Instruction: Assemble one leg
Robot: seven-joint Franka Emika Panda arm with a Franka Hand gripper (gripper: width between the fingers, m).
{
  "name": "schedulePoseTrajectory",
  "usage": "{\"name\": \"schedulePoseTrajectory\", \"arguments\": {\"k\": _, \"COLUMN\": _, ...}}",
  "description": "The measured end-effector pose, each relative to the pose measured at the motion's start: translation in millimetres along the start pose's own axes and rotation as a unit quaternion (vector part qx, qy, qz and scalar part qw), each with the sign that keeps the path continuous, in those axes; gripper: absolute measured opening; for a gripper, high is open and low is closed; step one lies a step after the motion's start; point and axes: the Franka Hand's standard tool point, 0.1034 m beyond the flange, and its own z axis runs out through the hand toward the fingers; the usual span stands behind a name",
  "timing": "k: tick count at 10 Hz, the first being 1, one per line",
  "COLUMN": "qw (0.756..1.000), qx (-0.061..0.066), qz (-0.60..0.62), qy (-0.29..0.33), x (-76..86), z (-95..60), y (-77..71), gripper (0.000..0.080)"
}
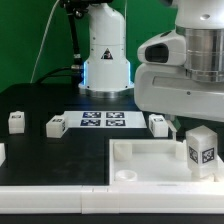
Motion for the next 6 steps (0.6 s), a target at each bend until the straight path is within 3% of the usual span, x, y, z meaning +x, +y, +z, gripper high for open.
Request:
{"name": "schedulePoseTrajectory", "arguments": {"k": 5, "qw": 0.983, "qx": -0.002, "qz": -0.181, "qy": 0.001, "x": 0.3, "z": 0.0, "y": 0.3, "gripper": 0.0649}}
{"name": "schedulePoseTrajectory", "arguments": {"k": 6, "qw": 0.985, "qx": -0.002, "qz": -0.175, "qy": 0.001, "x": 0.3, "z": 0.0, "y": 0.3, "gripper": 0.0540}}
